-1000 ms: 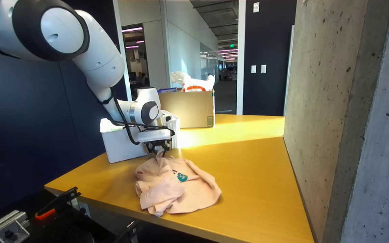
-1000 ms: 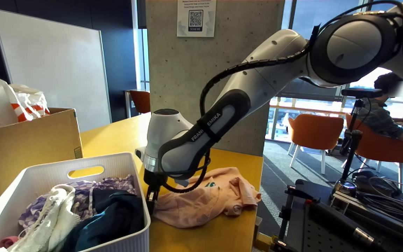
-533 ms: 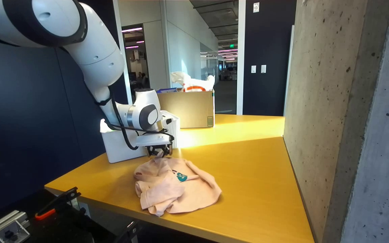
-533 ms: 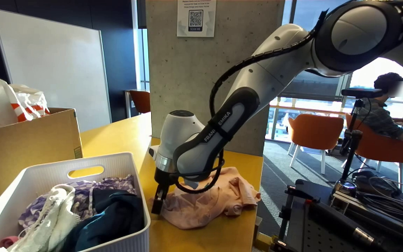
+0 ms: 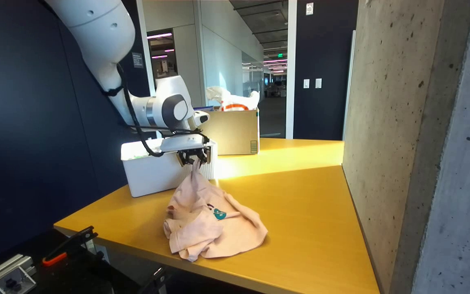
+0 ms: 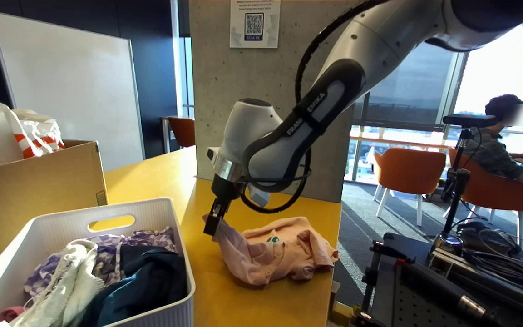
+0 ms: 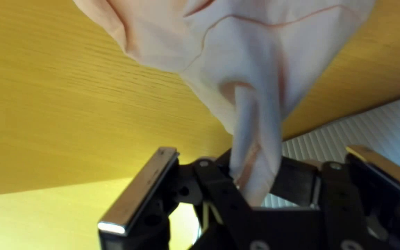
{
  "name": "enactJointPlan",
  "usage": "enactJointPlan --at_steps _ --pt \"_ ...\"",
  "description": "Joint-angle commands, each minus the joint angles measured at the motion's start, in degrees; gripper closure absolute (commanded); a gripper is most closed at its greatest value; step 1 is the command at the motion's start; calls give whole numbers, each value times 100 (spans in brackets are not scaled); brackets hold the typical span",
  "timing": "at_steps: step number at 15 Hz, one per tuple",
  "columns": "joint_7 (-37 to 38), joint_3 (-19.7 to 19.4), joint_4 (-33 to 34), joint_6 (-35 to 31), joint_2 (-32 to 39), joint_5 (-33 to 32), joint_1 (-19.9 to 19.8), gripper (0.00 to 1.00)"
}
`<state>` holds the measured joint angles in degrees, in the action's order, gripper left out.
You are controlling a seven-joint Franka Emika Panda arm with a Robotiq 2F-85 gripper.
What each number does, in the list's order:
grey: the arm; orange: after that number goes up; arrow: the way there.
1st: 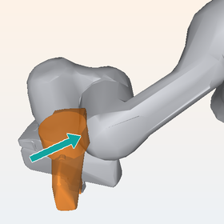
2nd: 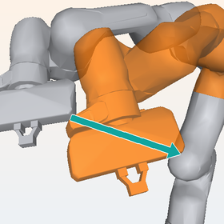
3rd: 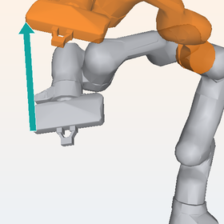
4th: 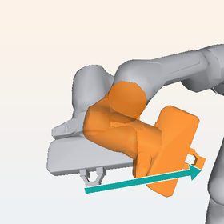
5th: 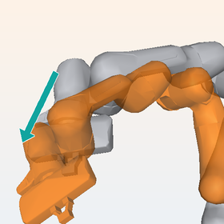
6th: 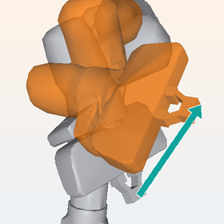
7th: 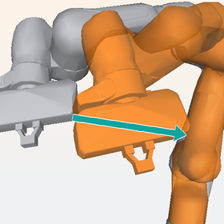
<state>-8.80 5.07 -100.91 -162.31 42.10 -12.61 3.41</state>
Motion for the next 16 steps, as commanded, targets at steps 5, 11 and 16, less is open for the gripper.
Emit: enactJointPlan --at_steps 5,11,16 --pt "1715 -1337 -2723 157 -2084 -343 846 100" --pt "3228 -2430 -3927 219 -2747 -1409 1086 100" --pt "3500 -2354 -3841 446 -2440 -1450 776 100"
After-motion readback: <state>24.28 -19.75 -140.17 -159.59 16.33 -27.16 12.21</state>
